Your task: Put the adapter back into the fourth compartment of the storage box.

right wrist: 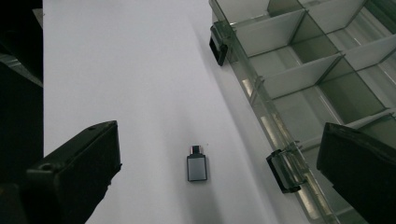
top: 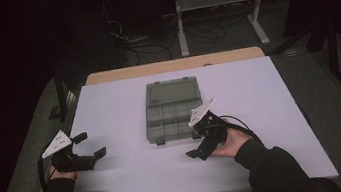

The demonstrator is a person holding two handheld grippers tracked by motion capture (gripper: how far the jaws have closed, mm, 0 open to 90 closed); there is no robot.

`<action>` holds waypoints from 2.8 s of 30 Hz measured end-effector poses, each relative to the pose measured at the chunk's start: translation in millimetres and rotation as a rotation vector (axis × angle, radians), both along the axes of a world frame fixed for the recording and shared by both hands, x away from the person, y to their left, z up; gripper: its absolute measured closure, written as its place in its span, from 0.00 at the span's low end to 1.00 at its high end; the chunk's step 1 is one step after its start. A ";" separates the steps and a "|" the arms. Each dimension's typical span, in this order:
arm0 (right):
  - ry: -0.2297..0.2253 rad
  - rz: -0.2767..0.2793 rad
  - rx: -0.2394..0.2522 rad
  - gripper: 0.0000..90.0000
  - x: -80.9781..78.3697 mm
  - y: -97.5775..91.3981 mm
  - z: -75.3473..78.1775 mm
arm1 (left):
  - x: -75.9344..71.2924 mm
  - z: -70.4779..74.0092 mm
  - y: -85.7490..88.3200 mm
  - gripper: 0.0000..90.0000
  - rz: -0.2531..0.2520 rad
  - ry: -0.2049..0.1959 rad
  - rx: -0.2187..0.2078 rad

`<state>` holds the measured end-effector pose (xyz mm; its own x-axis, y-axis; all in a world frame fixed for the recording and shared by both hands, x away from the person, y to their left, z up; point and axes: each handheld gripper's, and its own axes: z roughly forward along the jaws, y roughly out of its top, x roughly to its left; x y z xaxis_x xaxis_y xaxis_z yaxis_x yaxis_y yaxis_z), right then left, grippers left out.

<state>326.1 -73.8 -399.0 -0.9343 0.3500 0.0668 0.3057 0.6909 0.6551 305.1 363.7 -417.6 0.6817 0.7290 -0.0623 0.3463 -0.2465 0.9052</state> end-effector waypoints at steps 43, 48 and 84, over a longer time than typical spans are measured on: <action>0.069 0.082 -0.151 0.35 -6.0 17.4 -30.2 | 0.1 -0.3 -0.6 0.00 -0.007 0.002 -0.002; 0.061 0.077 -0.147 0.48 -5.2 14.0 -31.9 | 0.2 -0.3 -0.5 0.00 -0.006 0.003 -0.003; 0.049 0.083 -0.172 0.83 -3.0 14.5 -34.5 | 0.1 -0.3 -0.6 0.00 -0.009 0.001 -0.003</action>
<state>323.2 -59.3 -433.5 -0.9576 0.2820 0.0589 0.2716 0.8157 0.5108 305.2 363.1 -417.9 0.6882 0.7226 -0.0655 0.3455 -0.2469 0.9054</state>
